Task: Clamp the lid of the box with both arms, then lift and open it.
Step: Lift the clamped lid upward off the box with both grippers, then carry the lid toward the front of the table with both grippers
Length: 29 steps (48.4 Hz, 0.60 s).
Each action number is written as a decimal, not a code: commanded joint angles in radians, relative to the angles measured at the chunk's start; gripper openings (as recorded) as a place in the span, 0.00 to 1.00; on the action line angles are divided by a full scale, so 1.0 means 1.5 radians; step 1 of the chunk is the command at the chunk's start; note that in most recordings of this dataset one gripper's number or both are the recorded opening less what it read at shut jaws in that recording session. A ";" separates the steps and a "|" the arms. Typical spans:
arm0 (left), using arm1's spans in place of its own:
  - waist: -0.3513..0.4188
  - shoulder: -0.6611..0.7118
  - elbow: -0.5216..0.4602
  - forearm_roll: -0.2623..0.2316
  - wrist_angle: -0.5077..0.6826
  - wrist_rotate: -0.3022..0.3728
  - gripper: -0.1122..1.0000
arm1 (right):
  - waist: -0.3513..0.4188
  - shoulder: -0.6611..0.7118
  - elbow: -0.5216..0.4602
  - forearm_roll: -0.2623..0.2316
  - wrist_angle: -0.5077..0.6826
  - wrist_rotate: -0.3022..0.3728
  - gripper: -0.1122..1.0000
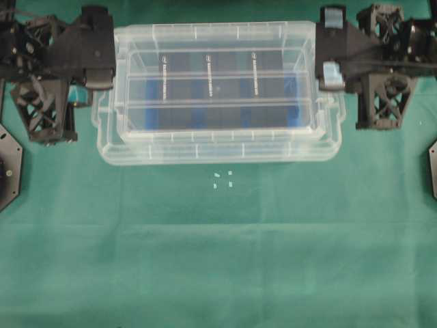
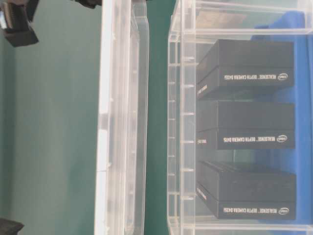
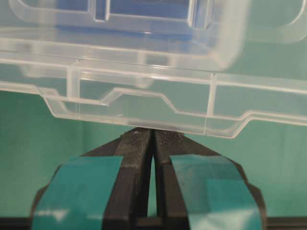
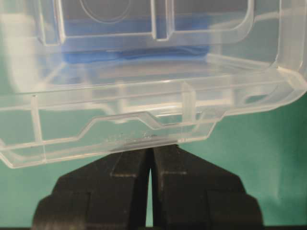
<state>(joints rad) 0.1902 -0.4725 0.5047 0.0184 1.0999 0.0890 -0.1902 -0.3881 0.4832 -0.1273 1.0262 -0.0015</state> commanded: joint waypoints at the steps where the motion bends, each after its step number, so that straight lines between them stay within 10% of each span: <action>1: -0.037 -0.005 -0.024 -0.001 -0.012 -0.025 0.11 | 0.055 -0.007 -0.039 -0.017 -0.007 0.033 0.10; 29: -0.226 0.024 -0.033 0.004 -0.017 -0.179 0.11 | 0.272 0.013 -0.052 -0.128 0.070 0.277 0.10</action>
<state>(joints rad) -0.1243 -0.4449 0.5047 0.0138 1.1014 -0.1580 0.1825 -0.3728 0.4740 -0.3007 1.1382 0.3758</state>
